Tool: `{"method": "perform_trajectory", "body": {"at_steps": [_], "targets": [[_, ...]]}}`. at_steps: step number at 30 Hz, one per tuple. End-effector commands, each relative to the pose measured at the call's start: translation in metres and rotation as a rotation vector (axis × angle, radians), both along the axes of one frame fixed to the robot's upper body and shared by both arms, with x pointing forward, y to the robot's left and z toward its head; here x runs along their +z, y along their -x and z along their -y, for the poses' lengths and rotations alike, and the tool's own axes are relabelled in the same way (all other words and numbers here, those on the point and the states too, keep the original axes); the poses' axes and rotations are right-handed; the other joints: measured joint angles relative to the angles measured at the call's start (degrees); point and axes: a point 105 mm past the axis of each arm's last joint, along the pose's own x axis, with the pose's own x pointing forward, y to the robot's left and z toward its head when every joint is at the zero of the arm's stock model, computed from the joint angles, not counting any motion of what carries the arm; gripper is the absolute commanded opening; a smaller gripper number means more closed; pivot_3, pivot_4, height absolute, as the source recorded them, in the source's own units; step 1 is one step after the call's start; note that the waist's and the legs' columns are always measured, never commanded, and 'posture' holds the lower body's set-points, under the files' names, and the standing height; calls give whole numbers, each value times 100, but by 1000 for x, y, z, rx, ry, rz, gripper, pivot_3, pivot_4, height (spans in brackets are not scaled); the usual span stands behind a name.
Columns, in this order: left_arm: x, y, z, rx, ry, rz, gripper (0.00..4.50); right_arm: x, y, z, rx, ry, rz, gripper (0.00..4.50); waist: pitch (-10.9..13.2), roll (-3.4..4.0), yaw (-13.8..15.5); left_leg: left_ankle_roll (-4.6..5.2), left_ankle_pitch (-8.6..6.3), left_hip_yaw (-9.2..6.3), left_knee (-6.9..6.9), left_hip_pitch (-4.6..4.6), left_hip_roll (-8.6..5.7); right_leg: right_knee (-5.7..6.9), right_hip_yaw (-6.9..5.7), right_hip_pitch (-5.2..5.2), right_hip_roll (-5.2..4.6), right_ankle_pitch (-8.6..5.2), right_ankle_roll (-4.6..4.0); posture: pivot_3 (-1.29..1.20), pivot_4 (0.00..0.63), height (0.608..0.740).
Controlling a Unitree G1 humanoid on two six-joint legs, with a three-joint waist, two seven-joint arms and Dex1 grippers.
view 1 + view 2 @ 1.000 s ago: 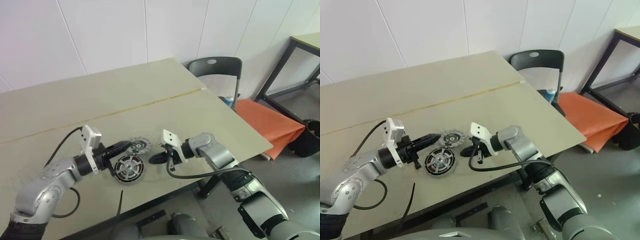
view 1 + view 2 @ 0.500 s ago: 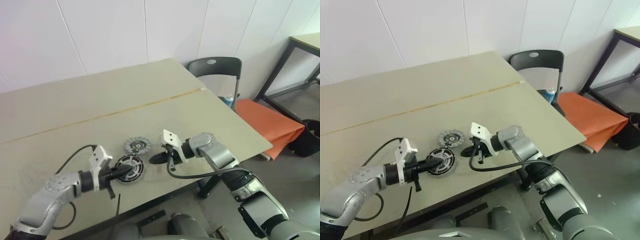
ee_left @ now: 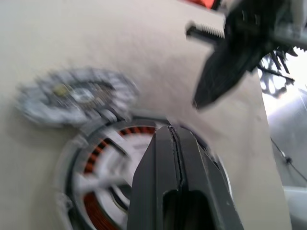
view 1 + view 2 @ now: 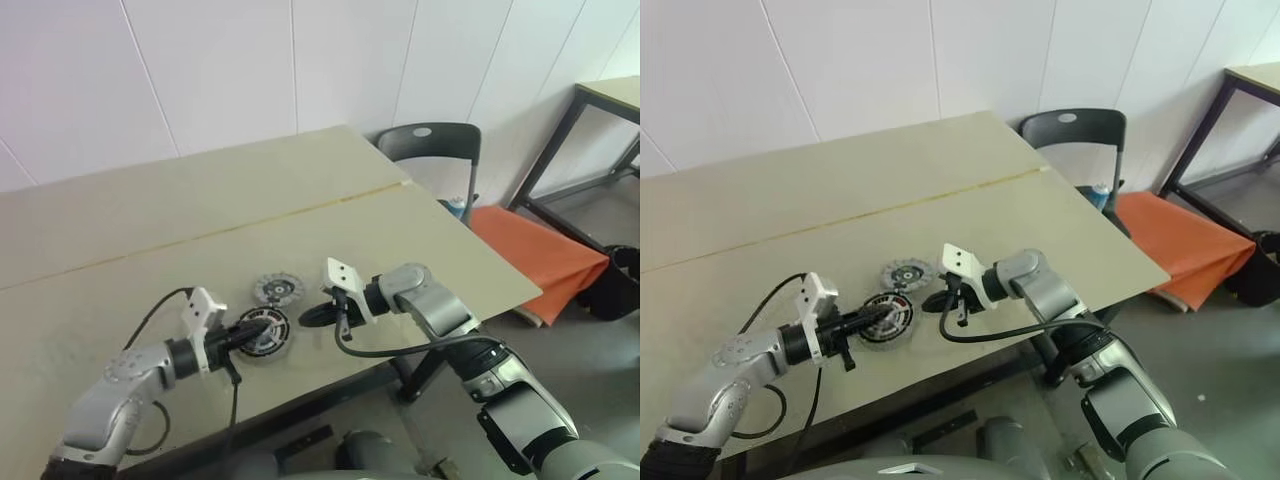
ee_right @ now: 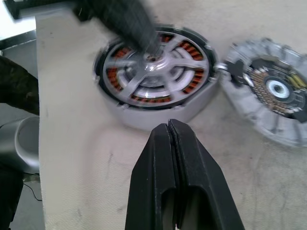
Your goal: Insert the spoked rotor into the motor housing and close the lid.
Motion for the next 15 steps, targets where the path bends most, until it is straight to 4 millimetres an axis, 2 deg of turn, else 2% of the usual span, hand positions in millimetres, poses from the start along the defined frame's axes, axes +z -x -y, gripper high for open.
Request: {"method": "perform_trajectory", "body": {"at_steps": [1,8,10,12,15], "targets": [[11,0,0,-5,10,38,23,13,-3,-5,25,-21,45,0,0,0,1,2,-1,4,-5,-6,0,-1,1,-8,0,8,13,0,0,740],[-19,12,0,-23,-132,-87,23,14,-4,-5,28,-20,50,0,-2,-2,7,2,-1,-2,-51,-28,2,-9,7,-45,0,10,16,0,0,740],[-31,14,-4,-19,-220,-110,23,15,-4,-4,27,-20,53,0,-2,-2,7,3,-2,0,-51,-25,1,-9,6,-43,0,9,16,0,0,740],[-31,11,-5,-8,-233,-93,23,15,-5,-4,26,-20,56,0,-2,0,6,2,-1,1,-51,-12,1,-10,6,-31,-1,8,15,0,0,740],[-16,-2,-7,37,-230,6,23,18,-7,-5,9,-39,67,0,-2,-1,6,2,-1,5,-48,1,0,-10,7,-18,-2,6,13,0,0,740]]}}
